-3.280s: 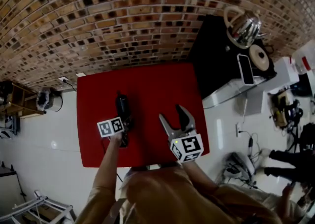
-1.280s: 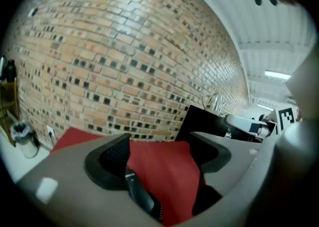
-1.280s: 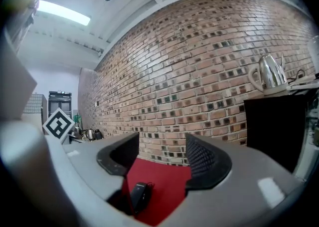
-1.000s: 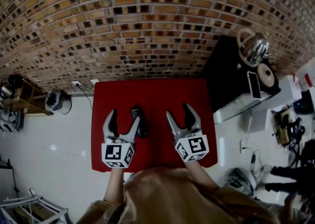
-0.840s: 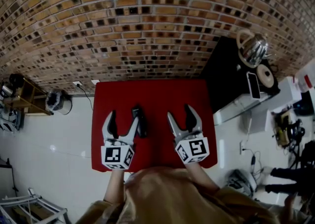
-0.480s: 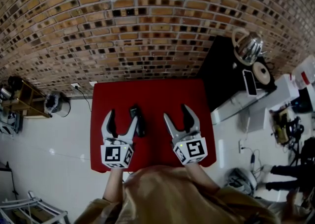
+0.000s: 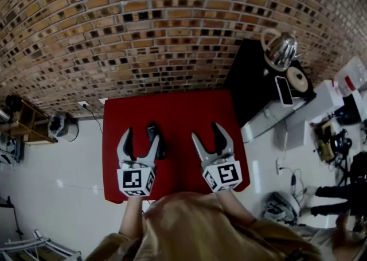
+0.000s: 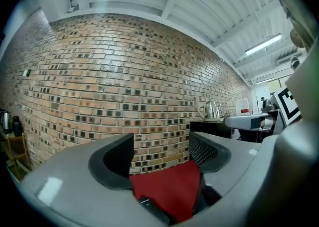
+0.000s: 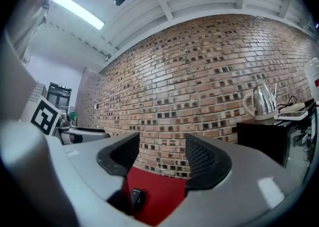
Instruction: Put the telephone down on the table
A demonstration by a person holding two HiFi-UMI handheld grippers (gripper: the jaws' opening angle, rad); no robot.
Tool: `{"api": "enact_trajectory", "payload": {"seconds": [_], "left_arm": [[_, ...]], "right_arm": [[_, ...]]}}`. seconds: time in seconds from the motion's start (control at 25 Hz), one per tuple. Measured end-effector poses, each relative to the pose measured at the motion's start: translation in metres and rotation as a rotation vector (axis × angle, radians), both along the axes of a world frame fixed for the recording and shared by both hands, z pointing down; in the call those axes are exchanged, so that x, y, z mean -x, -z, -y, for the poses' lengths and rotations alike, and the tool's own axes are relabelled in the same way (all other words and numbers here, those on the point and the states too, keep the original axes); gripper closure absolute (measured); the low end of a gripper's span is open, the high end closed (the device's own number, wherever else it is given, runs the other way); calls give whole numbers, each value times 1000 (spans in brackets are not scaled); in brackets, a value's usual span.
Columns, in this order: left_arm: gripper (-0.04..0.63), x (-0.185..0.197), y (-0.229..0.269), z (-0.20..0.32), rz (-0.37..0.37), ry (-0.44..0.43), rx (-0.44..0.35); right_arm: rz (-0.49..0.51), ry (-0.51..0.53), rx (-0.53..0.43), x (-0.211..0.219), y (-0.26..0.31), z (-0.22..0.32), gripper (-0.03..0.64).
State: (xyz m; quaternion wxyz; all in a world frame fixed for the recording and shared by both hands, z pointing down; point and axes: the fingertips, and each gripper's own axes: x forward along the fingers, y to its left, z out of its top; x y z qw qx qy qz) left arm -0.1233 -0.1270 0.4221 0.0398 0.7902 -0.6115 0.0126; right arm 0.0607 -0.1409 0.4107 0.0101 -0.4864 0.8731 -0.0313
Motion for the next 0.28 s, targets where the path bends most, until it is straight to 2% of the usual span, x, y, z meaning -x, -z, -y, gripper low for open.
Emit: {"api": "enact_trajectory", "payload": {"seconds": [0.28], "left_arm": [[244,-8,3,-3,-37,-26,-12]], "right_arm": [[5,-7,-18,-7,3,-8,351]]}}
